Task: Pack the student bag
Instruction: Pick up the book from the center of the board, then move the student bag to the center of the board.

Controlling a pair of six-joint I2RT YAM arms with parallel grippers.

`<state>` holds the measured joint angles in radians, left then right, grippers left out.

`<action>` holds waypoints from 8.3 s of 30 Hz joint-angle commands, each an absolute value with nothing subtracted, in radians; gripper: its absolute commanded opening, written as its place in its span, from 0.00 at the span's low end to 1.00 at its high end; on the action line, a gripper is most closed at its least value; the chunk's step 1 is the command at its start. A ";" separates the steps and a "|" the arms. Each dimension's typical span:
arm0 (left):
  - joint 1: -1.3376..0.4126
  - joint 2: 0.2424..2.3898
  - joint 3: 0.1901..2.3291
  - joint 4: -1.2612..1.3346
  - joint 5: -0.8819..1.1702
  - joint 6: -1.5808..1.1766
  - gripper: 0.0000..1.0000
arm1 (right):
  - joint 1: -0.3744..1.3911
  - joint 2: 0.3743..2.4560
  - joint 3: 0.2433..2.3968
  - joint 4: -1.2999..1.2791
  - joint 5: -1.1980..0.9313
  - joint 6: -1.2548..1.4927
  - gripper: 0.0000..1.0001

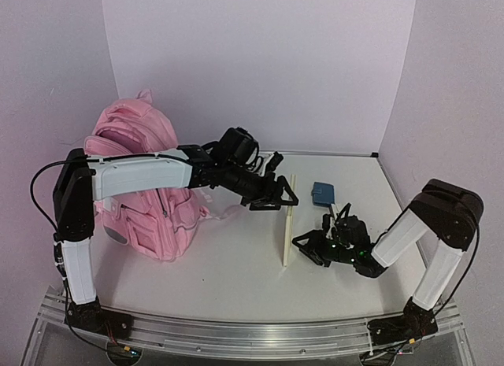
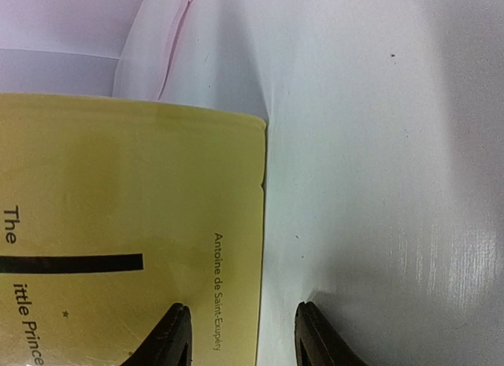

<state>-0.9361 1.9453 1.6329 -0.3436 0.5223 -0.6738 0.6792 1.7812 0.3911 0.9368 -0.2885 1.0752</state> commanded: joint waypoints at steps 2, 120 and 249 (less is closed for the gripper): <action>-0.933 1.958 1.672 -0.455 0.414 -0.633 0.64 | 0.684 1.720 0.422 0.778 -0.236 1.011 0.46; -0.696 1.403 1.445 0.038 0.881 -0.718 0.00 | 0.708 1.217 0.757 0.847 -0.541 0.928 0.86; -0.522 1.479 1.705 -0.665 -0.068 -0.368 1.00 | 0.776 0.980 0.929 0.503 -0.246 0.604 0.00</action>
